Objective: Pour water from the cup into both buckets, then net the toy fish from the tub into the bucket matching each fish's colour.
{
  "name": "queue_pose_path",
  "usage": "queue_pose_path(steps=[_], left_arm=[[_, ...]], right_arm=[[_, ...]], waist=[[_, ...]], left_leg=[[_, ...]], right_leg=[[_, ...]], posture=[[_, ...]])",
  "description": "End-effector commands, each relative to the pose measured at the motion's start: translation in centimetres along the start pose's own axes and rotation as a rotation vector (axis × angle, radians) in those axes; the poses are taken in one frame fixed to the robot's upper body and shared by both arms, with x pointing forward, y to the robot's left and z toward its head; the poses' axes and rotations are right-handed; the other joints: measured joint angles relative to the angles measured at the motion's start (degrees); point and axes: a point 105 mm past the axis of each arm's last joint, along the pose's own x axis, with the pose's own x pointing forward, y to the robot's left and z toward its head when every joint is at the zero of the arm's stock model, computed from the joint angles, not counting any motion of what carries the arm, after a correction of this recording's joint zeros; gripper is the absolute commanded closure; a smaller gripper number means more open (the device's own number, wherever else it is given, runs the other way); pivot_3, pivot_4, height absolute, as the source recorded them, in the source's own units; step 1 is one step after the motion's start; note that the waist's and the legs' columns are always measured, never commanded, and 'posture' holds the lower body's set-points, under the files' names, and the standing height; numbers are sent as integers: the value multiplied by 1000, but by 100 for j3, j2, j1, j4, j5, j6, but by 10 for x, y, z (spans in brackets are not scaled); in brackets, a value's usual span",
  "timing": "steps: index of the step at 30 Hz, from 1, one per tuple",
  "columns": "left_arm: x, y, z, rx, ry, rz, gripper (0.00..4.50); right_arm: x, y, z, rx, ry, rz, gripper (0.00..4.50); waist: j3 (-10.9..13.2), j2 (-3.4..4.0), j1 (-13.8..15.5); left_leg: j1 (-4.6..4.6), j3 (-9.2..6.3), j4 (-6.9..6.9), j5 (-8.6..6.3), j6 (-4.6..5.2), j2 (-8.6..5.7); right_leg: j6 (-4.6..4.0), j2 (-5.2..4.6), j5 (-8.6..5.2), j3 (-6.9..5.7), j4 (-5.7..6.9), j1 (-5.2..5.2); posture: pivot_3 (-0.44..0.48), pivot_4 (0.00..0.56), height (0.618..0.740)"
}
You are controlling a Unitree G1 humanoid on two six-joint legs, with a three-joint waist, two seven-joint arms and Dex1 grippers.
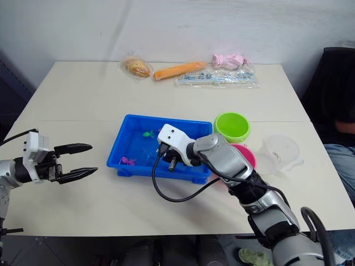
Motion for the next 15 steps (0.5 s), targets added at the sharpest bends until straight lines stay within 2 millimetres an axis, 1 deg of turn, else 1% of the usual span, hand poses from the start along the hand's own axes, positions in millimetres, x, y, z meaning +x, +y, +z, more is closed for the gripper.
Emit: queue_pose_path(steps=[1, 15], left_arm=[[-1, -1, 5, 32, -1, -4, 38], [2, 0, 5, 35, -7, -4, 38]], right_arm=[[-6, 1, 7, -31, -18, 3, 4500], [-11, 0, 5, 23, -43, 14, 4500]], waist=[[0, 0, 2], [0, 0, 7]], left_leg=[[0, 0, 0, 0, 0, 0], [0, 0, 0, 0, 0, -1]], right_leg=[[0, 0, 0, 0, 0, 0], [0, -2, 0, 0, -1, 0]], posture=[[0, 150, 740], [0, 150, 740]])
